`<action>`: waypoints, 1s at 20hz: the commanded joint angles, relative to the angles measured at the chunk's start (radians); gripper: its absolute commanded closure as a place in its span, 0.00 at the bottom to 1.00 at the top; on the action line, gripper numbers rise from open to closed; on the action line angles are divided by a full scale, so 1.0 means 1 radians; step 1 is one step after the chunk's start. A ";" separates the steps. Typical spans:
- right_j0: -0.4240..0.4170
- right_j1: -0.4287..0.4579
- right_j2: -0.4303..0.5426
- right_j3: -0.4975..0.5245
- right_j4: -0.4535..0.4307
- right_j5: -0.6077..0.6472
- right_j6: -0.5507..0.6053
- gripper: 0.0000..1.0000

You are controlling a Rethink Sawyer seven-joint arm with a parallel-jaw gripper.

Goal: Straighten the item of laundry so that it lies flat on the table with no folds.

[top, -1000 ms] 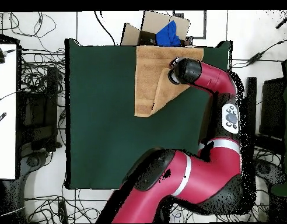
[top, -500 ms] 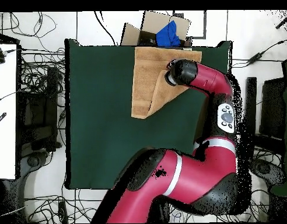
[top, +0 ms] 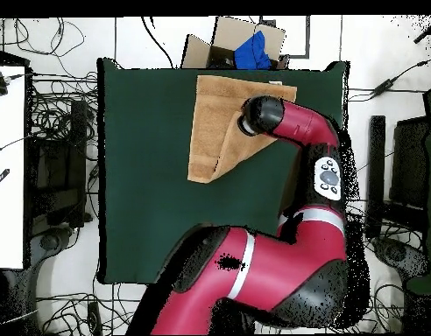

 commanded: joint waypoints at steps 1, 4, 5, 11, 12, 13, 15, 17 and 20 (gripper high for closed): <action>0.087 0.001 -0.050 0.283 0.084 -0.024 0.402 0.00; 0.089 -0.004 -0.045 0.305 0.107 -0.051 0.376 0.00; 0.092 -0.003 -0.048 0.305 0.111 -0.053 0.370 0.00; 0.073 0.013 -0.048 0.280 0.105 -0.071 0.272 0.00; 0.064 0.024 -0.047 0.266 0.098 -0.076 0.251 0.00; 0.061 0.027 -0.048 0.260 0.092 -0.079 0.240 0.00; 0.053 0.027 -0.046 0.251 0.082 -0.071 0.215 0.00; 0.046 0.031 -0.041 0.240 0.079 -0.062 0.199 0.00; 0.044 0.025 -0.043 0.227 0.081 -0.036 0.191 0.00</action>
